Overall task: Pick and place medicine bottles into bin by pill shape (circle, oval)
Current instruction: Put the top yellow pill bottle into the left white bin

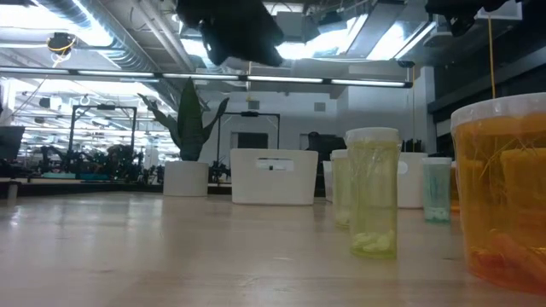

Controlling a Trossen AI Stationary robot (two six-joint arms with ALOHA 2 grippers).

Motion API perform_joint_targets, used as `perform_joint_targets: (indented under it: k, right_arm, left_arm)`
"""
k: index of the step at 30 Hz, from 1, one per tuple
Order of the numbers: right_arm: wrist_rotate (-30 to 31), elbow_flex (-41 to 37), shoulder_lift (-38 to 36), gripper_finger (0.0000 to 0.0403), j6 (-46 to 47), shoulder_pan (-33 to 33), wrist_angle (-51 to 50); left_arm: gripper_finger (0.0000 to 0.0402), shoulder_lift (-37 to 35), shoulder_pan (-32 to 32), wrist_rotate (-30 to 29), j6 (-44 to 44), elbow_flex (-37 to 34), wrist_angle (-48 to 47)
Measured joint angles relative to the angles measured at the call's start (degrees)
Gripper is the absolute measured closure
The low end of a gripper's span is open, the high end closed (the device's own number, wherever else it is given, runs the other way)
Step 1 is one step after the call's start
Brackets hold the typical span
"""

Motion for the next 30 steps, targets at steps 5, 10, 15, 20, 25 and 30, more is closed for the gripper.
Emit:
perform_joint_targets:
  k: [5,10,15,20,25,30]
  right_arm:
    - [-0.02,0.0,0.01,0.0363,0.07,0.02,0.02]
    - [-0.02,0.0,0.0,0.0363,0.14,0.02,0.0]
    - [-0.02,0.0,0.01,0.0363,0.15,0.0,0.0]
    - [-0.02,0.0,0.01,0.0363,0.15,0.0,0.0]
    - [-0.02,0.0,0.01,0.0363,0.15,0.02,0.0]
    - [-0.02,0.0,0.0,0.0363,0.15,0.02,0.0]
  left_arm:
    - [0.0244,3.55,-1.08,0.02,0.0,-0.02,1.69]
    - [0.0244,6.02,-1.38,0.02,-0.08,-0.02,4.07]
    - [0.0244,7.63,-1.36,0.03,-0.2,-0.02,5.41]
    - [0.0244,7.68,-1.34,0.02,-0.2,-0.04,5.33]
    - [0.0244,7.66,-1.34,0.02,0.0,-0.04,5.94]
    - [0.0244,7.66,-1.34,0.02,0.04,-0.04,5.9]
